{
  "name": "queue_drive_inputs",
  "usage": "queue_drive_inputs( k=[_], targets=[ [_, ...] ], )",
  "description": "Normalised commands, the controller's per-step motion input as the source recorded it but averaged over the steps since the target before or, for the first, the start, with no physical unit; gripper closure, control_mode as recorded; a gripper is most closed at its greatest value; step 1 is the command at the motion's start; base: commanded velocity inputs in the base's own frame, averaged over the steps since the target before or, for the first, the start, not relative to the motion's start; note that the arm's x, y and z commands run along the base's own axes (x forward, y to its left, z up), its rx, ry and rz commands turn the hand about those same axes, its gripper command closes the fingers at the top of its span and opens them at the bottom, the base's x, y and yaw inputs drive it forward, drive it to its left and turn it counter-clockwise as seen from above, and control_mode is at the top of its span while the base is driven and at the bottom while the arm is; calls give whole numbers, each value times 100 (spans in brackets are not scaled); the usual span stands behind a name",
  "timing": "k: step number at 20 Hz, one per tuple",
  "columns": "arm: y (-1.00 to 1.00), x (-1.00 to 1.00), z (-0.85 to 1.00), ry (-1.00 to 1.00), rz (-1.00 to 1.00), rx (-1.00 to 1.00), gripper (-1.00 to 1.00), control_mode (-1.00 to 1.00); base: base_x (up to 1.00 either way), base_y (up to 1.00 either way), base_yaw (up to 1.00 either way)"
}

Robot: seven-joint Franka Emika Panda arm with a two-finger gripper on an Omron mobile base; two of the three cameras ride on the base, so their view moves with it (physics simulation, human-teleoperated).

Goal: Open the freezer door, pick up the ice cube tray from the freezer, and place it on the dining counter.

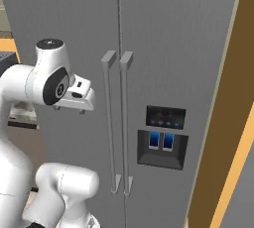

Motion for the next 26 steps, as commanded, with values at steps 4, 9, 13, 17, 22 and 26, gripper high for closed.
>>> queue_drive_inputs(
  k=[4,9,13,17,22,26],
  targets=[
    [-18,-39,0,0,0,0,-100,-100,0,0,0],
    [-11,-53,0,0,-2,0,-100,-100,0,0,0],
    [0,-39,0,0,-4,0,-100,-100,0,0,0],
    [0,-21,0,0,-2,0,-100,-100,0,0,0],
    [0,-2,0,0,0,0,-100,-100,0,0,0],
    [0,0,0,0,0,0,-100,-100,0,0,0]
  ],
)
